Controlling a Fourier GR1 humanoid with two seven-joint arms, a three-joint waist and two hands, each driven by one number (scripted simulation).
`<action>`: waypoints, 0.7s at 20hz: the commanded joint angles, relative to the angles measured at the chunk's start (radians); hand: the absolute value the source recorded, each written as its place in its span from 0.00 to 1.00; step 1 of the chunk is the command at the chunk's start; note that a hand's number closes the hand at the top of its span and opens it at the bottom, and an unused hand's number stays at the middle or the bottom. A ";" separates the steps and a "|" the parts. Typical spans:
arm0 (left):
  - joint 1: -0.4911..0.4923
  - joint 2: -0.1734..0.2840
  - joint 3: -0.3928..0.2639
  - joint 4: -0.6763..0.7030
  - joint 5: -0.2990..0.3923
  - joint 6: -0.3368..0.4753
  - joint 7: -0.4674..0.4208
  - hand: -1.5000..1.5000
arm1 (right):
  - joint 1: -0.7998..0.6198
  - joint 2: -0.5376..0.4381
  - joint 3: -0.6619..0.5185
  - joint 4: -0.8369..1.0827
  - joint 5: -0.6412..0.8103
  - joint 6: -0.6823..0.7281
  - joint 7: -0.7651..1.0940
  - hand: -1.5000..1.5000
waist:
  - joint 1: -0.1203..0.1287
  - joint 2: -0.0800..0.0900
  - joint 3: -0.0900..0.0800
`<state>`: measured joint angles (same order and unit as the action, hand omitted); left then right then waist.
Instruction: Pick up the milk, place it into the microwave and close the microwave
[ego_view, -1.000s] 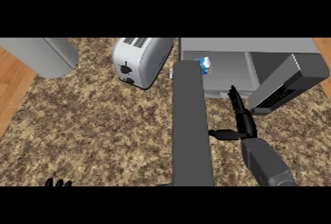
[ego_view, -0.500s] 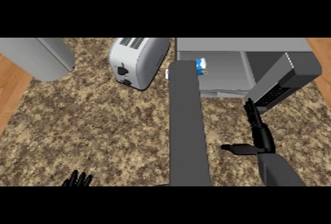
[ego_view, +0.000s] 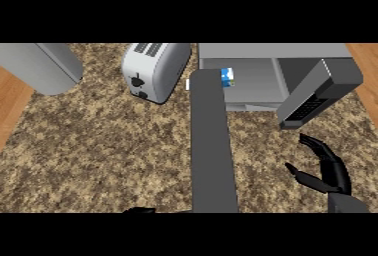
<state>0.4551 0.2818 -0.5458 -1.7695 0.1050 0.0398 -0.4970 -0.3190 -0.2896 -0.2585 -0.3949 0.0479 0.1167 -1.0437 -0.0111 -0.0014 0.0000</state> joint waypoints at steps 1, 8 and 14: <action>-0.142 -0.054 -0.021 0.082 -0.085 0.028 0.059 1.00 | 0.082 -0.037 -0.018 -0.034 -0.037 0.108 -0.089 0.00 | -0.002 0.001 0.000; -0.226 -0.154 -0.029 0.161 -0.116 0.075 0.142 1.00 | 0.142 -0.138 -0.063 -0.102 -0.131 0.223 -0.023 0.00 | 0.004 0.001 0.000; -0.441 -0.233 0.022 0.415 -0.175 0.075 0.110 1.00 | 0.147 -0.222 -0.082 -0.063 -0.160 0.294 -0.026 0.00 | 0.000 0.005 0.001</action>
<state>0.1306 0.0870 -0.5544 -1.4898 -0.0410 0.1161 -0.3870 -0.1889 -0.4566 -0.3240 -0.4700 -0.0842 0.2436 -0.9849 -0.0073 0.0010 0.0014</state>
